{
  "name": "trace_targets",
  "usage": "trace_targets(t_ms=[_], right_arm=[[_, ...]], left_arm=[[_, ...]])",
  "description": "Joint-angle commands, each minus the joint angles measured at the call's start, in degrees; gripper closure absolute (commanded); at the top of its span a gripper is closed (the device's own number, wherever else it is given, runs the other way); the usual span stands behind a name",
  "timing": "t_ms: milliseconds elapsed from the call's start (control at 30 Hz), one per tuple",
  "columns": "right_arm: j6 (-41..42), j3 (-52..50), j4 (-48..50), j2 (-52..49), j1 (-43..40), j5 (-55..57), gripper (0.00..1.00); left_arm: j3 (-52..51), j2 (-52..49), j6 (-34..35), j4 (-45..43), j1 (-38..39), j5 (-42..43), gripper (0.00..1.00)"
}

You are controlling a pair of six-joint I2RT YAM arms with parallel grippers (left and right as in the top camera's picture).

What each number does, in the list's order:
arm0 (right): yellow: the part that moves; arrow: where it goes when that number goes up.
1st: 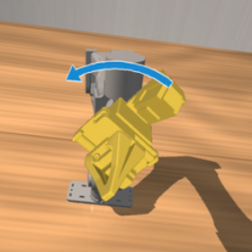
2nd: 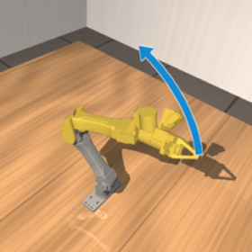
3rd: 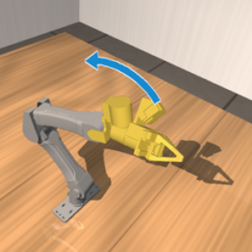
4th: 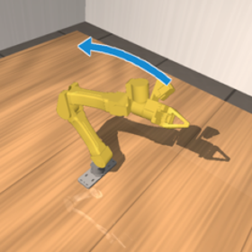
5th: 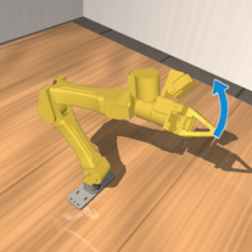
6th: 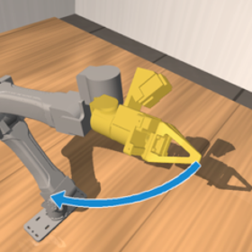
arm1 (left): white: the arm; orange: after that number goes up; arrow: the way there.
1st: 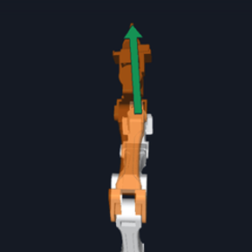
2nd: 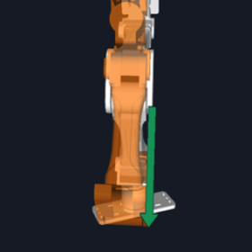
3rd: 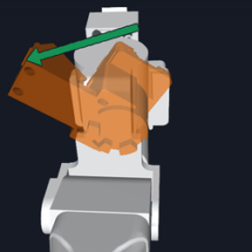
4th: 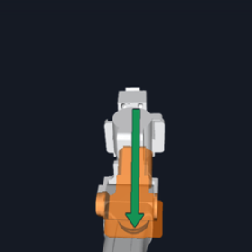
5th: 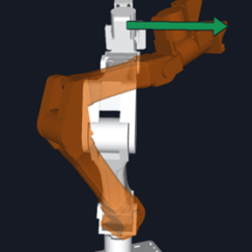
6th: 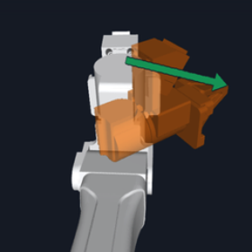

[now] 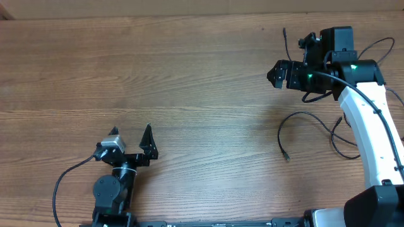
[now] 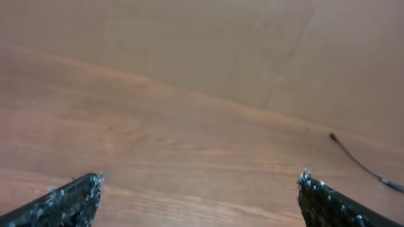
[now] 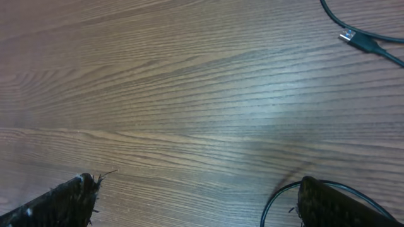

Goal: Untangle cables

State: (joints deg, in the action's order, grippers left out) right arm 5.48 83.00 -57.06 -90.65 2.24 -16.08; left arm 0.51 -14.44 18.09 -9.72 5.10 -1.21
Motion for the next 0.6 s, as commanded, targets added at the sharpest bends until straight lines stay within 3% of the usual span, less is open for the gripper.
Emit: trace_targets(t_ms=[0, 133, 433, 567], right_arm=[[-1.07, -0.35, 0.22, 0.02, 0.00, 0.13, 0.00], [-1.07, -0.35, 0.22, 0.02, 0.00, 0.15, 0.00], [-1.05, -0.35, 0.22, 0.02, 0.00, 0.15, 0.00], [-1.07, -0.35, 0.22, 0.02, 0.00, 0.15, 0.00]], left_arm=[[-0.22, 3.69, 1.18, 5.92, -0.39, -2.27, 0.00], [-0.20, 5.53, 0.24, 14.10, -0.39, -1.95, 0.00], [-0.20, 5.99, -1.86, 14.19, -0.39, -0.79, 0.00], [-0.20, 8.24, -7.63, 14.29, -0.44, 1.09, 0.01]])
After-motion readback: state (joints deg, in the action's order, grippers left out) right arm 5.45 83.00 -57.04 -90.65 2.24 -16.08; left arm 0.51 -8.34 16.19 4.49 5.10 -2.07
